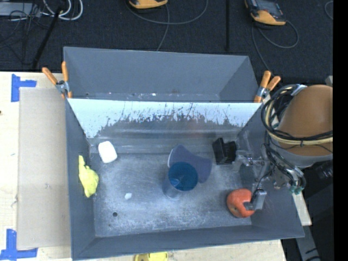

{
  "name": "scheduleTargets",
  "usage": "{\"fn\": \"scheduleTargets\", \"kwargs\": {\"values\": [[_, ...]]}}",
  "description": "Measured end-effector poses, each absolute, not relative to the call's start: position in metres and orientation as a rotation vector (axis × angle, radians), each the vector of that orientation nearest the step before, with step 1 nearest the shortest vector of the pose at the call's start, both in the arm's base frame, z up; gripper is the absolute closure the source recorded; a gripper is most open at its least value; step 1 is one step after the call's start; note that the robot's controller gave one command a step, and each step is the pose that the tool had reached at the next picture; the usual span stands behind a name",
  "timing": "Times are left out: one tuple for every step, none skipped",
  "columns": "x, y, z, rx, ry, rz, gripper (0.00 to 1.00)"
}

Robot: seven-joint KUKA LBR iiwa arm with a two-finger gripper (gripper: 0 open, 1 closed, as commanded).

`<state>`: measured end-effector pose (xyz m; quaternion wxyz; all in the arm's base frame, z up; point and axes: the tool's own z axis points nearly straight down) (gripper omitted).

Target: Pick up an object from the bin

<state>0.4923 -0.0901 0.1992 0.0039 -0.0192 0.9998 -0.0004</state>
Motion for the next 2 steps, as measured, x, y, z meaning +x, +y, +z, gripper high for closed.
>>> {"fn": "scheduleTargets", "kwargs": {"values": [[0.479, -0.089, 0.152, -0.068, 3.142, 0.000, 0.00], [0.475, -0.109, 0.118, -0.005, 3.141, 0.001, 0.00]]}}
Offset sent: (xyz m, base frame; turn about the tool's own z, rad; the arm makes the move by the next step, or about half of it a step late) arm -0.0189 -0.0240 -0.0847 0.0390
